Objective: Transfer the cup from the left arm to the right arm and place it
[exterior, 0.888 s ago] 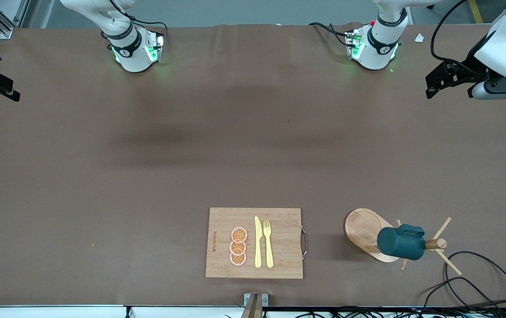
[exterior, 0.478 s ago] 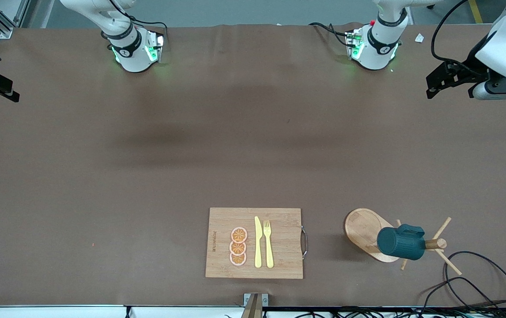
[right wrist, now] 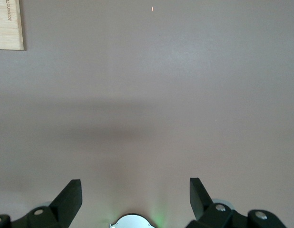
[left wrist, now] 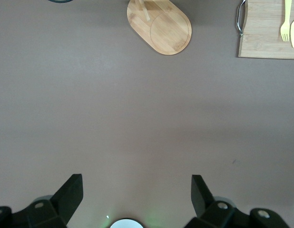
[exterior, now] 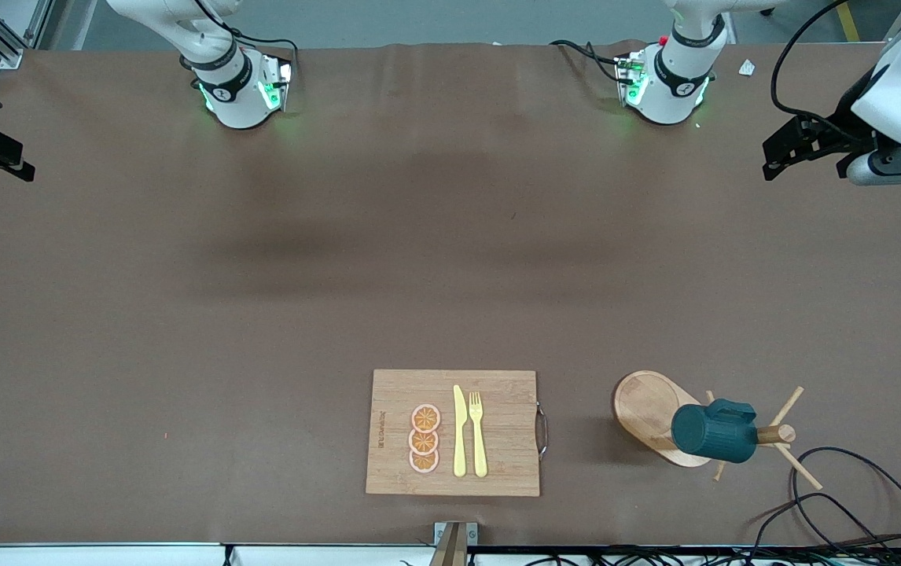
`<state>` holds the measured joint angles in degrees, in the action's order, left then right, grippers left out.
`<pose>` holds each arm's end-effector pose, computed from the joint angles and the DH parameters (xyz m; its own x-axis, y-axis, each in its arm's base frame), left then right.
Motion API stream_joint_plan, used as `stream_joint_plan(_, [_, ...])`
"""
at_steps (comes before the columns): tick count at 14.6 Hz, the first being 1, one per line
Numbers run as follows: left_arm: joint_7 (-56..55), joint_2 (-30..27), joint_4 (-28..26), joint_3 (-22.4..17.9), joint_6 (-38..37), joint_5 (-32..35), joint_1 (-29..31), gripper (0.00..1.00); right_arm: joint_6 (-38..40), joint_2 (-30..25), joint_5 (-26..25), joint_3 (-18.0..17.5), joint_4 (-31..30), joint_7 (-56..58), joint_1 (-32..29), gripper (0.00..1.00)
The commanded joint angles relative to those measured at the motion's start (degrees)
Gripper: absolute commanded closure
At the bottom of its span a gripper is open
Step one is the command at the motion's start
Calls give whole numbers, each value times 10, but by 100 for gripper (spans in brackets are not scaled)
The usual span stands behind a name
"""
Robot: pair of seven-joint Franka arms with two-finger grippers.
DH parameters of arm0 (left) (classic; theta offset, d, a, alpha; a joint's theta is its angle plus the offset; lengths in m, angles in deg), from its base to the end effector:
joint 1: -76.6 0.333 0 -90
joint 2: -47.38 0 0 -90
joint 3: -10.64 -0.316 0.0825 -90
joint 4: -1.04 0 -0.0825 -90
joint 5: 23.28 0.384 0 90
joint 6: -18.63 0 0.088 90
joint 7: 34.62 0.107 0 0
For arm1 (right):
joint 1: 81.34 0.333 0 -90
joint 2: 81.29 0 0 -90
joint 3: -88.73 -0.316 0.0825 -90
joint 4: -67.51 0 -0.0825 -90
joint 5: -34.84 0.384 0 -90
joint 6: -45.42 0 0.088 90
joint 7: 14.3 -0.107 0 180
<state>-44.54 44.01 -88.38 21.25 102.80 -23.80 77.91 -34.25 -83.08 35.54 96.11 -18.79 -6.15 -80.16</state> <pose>0.5183 -0.0893 0.6517 0.9994 0.0107 -0.0330 0.0104 -0.9999 -0.0076 0.5226 -0.0566 0.6561 0.9960 0.0370 -0.0815 0.0348 -0.9990 -0.0280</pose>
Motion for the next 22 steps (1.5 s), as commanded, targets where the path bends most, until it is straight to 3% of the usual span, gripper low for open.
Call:
stream_joint_plan(1, [-12,6,7,1,-1,3,6,0,-1,-16,-7,-3,-16,4,-2,0])
stream_joint_plan(4, [-67,13,-1,1,26,-3,17,0,-1,-16,-7,-4,-16,3,-2,0])
stream_joint_plan(12, [-340,32,-42,1,155,-54,19,0,-2,-16,-1,-3,-16,2,-3,0])
stream_joint_plan(17, [-403,33,-94,1,263,-113,45,0,-1,-16,-1,-3,-16,3,-3,0])
stream_joint_plan(22, [-507,66,-99,1,330,-135,42,0,0,-16,-1,-3,-16,4,-2,0])
